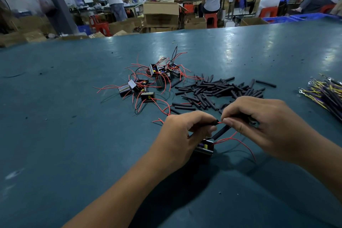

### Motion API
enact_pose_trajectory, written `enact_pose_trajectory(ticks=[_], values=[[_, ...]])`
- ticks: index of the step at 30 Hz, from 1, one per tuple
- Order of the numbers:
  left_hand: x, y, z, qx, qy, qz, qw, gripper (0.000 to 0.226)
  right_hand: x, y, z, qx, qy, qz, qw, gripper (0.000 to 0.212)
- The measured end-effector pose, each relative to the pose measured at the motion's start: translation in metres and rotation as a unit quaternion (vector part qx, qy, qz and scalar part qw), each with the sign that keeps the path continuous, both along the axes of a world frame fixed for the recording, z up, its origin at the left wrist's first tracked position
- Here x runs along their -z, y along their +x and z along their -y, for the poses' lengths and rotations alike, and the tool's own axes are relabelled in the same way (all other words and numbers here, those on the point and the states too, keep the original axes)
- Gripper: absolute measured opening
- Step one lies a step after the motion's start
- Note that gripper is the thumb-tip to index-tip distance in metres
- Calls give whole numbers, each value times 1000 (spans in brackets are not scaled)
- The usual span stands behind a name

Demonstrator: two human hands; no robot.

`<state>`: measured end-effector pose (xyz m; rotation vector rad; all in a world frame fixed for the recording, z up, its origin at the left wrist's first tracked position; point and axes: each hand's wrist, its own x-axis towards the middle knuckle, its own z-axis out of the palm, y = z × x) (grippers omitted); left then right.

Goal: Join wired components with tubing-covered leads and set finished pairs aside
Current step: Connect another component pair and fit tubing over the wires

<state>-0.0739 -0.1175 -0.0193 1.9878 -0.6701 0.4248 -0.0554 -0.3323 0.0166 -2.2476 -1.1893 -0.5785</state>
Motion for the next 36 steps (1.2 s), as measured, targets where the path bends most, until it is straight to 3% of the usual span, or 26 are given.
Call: enact_pose_trajectory(ticks=[5,19,26,36], values=[[1,1,1,-11,38,65,997,14,3,1,0,-2,-5,-10,1000,13],[0,0,1,8,83,106,991,17,-2,-2,-1,0,14,-25,1000,13],[0,1,2,1,62,44,997,17,0,-1,2,13,43,-97,994,4],[-3,-2,2,22,-66,-75,995,5,-2,-1,3,18,24,-76,997,12]])
